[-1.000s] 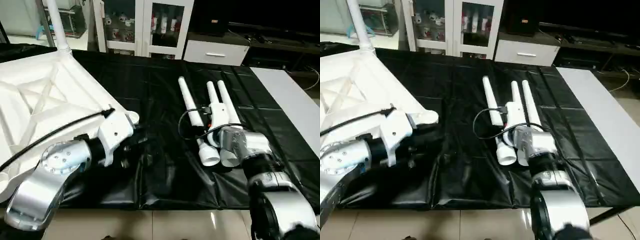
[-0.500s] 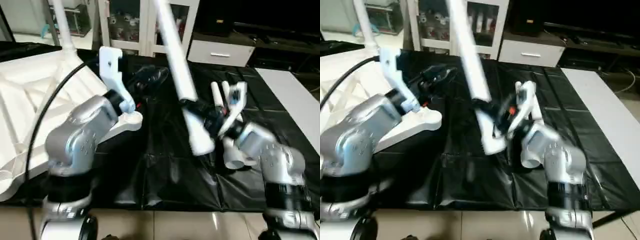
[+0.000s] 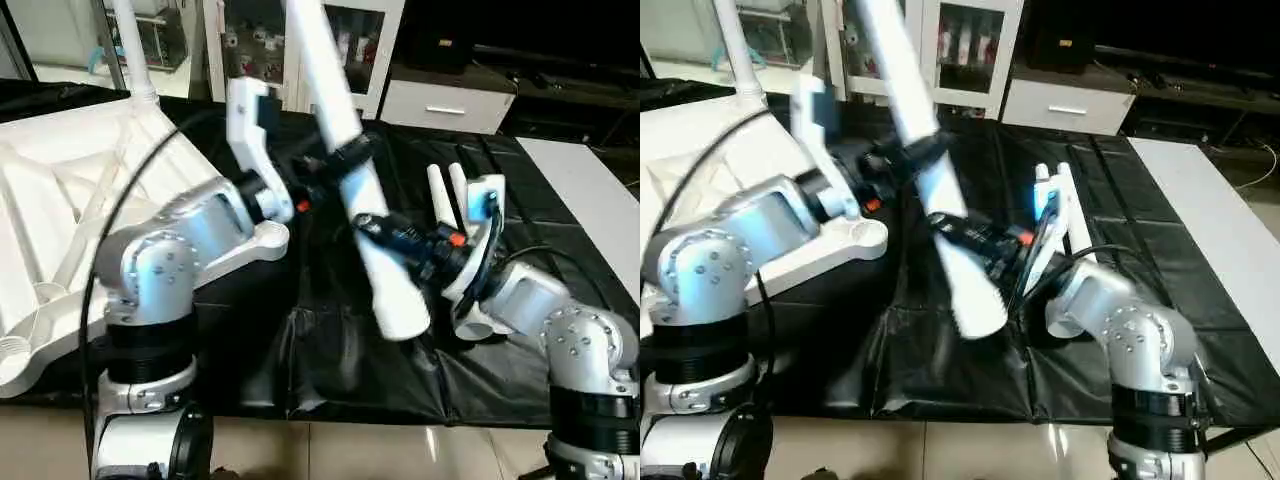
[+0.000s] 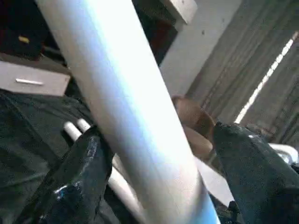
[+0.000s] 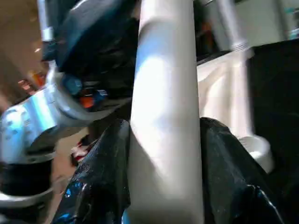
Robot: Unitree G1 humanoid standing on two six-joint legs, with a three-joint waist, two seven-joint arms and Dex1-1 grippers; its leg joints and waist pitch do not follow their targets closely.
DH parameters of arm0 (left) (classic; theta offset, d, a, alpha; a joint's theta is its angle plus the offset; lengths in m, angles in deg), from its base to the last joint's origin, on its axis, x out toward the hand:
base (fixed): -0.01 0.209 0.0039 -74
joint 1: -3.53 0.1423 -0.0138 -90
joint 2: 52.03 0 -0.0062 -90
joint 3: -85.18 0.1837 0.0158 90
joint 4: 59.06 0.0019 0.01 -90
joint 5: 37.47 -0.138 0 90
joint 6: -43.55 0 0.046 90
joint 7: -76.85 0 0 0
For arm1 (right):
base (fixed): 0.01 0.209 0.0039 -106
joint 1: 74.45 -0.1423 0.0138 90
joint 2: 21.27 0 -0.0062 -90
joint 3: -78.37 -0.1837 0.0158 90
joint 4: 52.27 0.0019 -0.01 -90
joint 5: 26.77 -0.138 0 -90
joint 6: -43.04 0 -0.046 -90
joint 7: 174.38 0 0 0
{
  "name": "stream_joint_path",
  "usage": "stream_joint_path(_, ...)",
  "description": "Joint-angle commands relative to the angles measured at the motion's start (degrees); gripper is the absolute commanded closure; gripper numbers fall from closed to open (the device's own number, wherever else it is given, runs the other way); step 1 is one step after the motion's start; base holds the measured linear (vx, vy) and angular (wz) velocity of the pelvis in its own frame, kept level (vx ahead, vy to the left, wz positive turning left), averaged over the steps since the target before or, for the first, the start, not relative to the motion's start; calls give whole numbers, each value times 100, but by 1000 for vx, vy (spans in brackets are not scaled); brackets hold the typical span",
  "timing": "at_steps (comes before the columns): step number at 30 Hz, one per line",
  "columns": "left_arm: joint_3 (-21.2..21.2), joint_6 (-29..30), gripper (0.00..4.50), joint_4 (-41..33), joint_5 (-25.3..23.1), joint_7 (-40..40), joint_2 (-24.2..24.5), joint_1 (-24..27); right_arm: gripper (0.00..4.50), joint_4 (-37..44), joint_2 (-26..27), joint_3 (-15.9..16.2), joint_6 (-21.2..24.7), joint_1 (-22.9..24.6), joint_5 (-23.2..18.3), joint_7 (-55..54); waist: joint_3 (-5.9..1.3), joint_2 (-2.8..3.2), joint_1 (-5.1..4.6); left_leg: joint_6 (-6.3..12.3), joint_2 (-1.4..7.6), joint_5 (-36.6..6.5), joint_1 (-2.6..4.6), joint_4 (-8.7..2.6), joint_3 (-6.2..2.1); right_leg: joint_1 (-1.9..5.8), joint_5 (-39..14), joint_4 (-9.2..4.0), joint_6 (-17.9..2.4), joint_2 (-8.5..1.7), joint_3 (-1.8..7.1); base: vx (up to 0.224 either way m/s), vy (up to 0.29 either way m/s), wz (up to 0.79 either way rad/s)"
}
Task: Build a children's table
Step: Pick table leg
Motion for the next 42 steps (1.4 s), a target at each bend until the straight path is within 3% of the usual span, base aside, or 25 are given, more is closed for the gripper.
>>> stream_joint_path(1,161,-8,81,92,-89,32,-11,0,270,182,-38,15,29,-20,-97,28,-397,45,24,-44,88,-681,11,-425,11,351,-1371,-540,-620,-394,269,0,0,0)
stream_joint_path(8,-242,97,81,266,215,182,-83,-138,270,250,-64,-48,64,-5,-242,-41,-403,48,39,-112,87,-704,12,-426,7,356,-1341,-534,-644,-398,265,0,0,0)
stream_joint_path(15,-637,243,81,213,1105,-135,-197,-115,270,186,-44,-165,260,37,-613,-50,-397,40,57,-101,81,-737,18,-429,9,354,-1383,-539,-687,-402,260,0,0,0)
stream_joint_path(18,-501,228,81,133,1075,-384,-56,-2,270,156,-72,-156,296,79,-638,-19,-392,59,71,-103,86,-760,21,-444,10,350,-1408,-551,-632,-401,261,0,0,0)
stream_joint_path(23,-22,-126,81,269,277,-155,260,24,270,206,-147,27,84,92,-390,-134,-411,75,90,-156,111,-606,26,-465,-7,370,-1134,-525,-601,-402,259,0,0,0)
stream_joint_path(29,-141,-51,81,391,436,-63,263,-40,270,276,-159,127,69,92,-385,-157,-412,72,87,-170,94,-580,28,-453,11,378,-1035,-520,-679,-409,264,0,0,0)
stream_joint_path(37,-478,40,156,430,883,-216,237,-5,270,182,-181,109,-4,44,-436,-192,-407,68,89,-164,94,-656,27,-452,13,372,-1202,-535,-687,-412,262,0,0,0)
stream_joint_path(39,-498,45,158,435,916,-212,233,-10,270,181,-185,111,-6,42,-441,-194,-406,69,87,-166,93,-683,28,-453,12,368,-1247,-539,-665,-411,259,0,0,0)
stream_joint_path(41,-500,25,200,435,908,-190,244,-20,270,178,-196,115,-9,41,-433,-191,-407,68,89,-161,98,-649,30,-456,10,365,-1198,-531,-660,-404,259,0,0,0)
stream_joint_path(42,-476,19,200,436,875,-184,259,-21,270,177,-197,116,-9,40,-432,-189,-409,68,91,-163,95,-643,24,-454,11,372,-1183,-531,-659,-408,260,0,0,0)
